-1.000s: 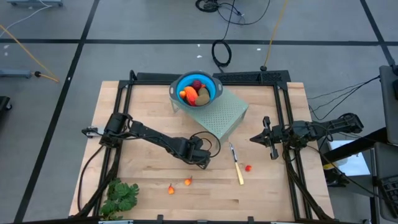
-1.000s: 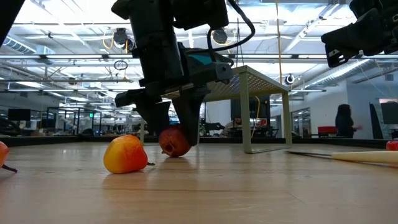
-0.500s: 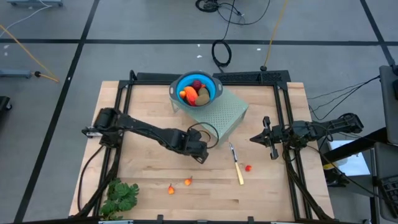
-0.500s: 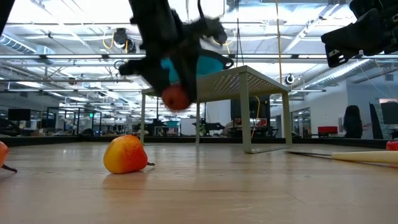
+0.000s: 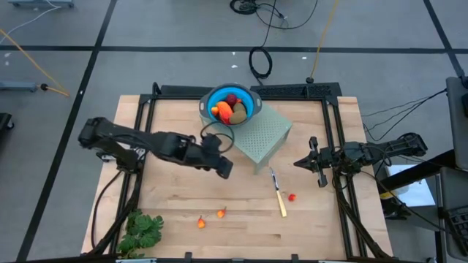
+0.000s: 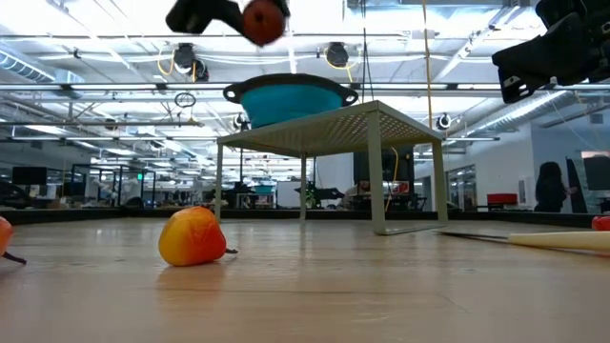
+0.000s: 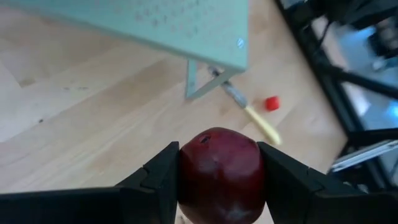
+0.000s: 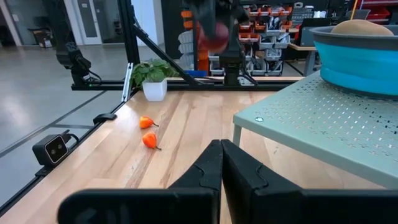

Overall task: Pick & Place Fruit
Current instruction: Put the pomegranate into the blue strainer bowl on the shelf

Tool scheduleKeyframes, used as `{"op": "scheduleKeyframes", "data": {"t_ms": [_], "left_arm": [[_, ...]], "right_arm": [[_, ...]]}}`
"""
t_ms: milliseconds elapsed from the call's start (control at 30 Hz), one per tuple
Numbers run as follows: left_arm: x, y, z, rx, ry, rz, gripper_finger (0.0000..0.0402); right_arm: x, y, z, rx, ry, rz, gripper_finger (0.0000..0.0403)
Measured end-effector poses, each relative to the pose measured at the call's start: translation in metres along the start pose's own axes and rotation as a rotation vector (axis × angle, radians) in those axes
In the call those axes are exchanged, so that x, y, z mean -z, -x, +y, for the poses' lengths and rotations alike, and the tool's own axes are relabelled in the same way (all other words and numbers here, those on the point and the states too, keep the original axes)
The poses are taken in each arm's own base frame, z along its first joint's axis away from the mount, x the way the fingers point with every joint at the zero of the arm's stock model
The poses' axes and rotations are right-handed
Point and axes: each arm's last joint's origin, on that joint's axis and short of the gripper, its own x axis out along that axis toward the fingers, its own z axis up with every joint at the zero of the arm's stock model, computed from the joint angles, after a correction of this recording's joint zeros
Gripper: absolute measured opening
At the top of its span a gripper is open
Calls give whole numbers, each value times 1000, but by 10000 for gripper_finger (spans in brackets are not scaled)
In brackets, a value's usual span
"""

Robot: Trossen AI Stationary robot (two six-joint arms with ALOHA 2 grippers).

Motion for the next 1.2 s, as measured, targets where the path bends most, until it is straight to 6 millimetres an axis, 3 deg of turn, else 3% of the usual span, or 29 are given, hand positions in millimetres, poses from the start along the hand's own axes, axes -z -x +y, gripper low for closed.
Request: {"op": "scheduleKeyframes", "data": {"t_ms": [200, 433, 733, 1200], "left_arm": [[-5, 22, 1, 42, 15, -47, 177], [-5, 24, 1, 43, -9, -54, 177], [6, 31, -7, -73, -423, -296, 180], [14, 39, -10, -319, -810, -491, 186]], "right_arm": [[0, 0, 0, 0, 0, 0, 0], [0, 0, 0, 0, 0, 0, 0], [0, 0, 0, 0, 0, 0, 0], [0, 0, 0, 0, 0, 0, 0]]}}
